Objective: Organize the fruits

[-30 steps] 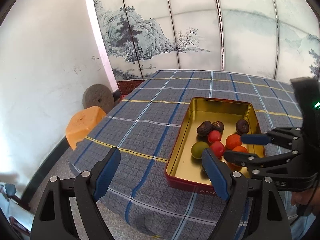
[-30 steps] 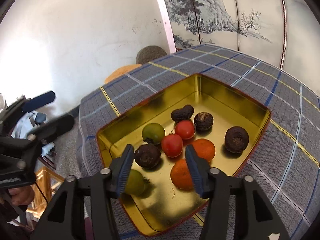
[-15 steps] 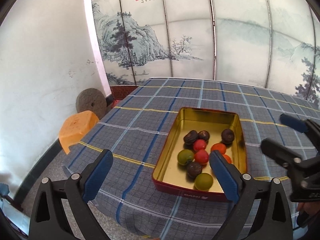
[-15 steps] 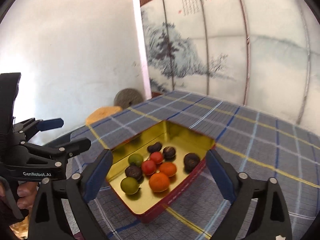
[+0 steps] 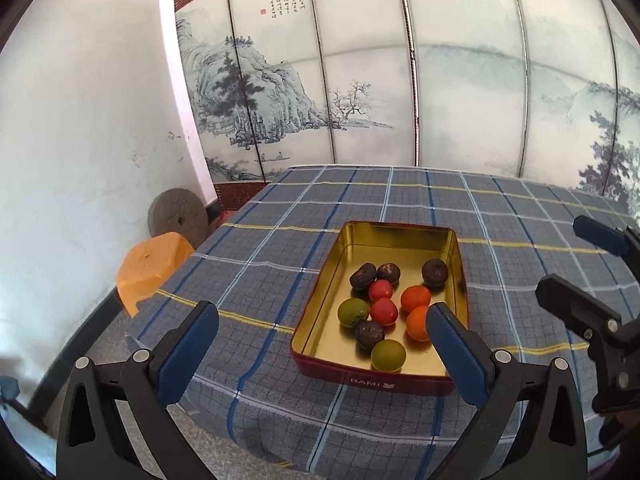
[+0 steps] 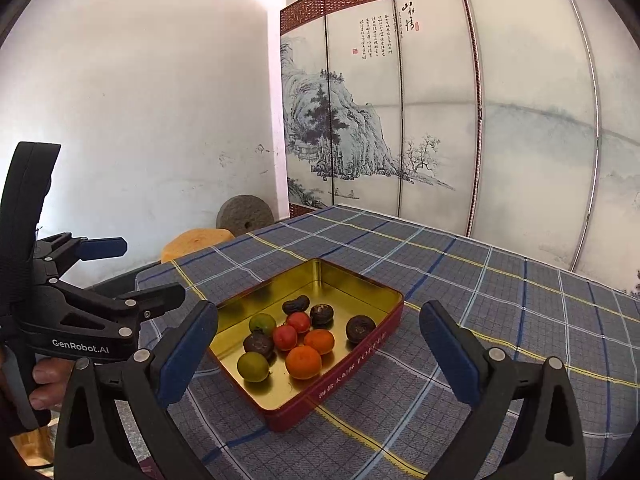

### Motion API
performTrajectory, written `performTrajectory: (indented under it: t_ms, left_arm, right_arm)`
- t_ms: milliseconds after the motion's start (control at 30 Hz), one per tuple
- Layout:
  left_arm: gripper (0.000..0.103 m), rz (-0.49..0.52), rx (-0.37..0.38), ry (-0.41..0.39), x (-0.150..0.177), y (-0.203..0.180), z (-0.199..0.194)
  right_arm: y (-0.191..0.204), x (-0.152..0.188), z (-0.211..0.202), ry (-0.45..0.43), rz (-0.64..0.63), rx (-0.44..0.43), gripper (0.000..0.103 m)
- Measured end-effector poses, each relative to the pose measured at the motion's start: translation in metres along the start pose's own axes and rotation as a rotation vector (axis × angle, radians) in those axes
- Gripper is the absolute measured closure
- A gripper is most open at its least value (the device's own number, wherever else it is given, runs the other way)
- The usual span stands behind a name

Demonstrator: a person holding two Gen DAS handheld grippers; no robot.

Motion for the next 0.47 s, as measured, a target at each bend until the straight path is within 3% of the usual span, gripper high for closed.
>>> performTrajectory:
  t_ms: [233, 400, 467]
  left_arm:
    - [0.000, 0.025, 0.031, 0.040, 0.005, -0.014, 0.005]
    - [0.000, 0.026, 0.034, 0.059, 0.004, -0.021, 0.007]
    - [0.000, 0.019, 0.042, 0.087, 0.003, -0.022, 0.010]
  right_arm:
    - [-0.037, 0.021, -0.005, 0.061, 0.043, 0.056, 0.002]
    - [-0.108, 0.041, -0.002, 0.176, 0.088, 0.196, 0.000]
    - [-0.154, 0.055, -0.001, 0.256, 0.139, 0.286, 0.000]
Point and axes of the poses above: each gripper's, at about its wrist camera, not at the fingertips, and z roughly the way its jaws point, y to its left, x to its underside, the point moved 1 cm from there along z, roughly the way its jaws point, and after that the axes turned 3 degrees about z, right-handed, at the moved point
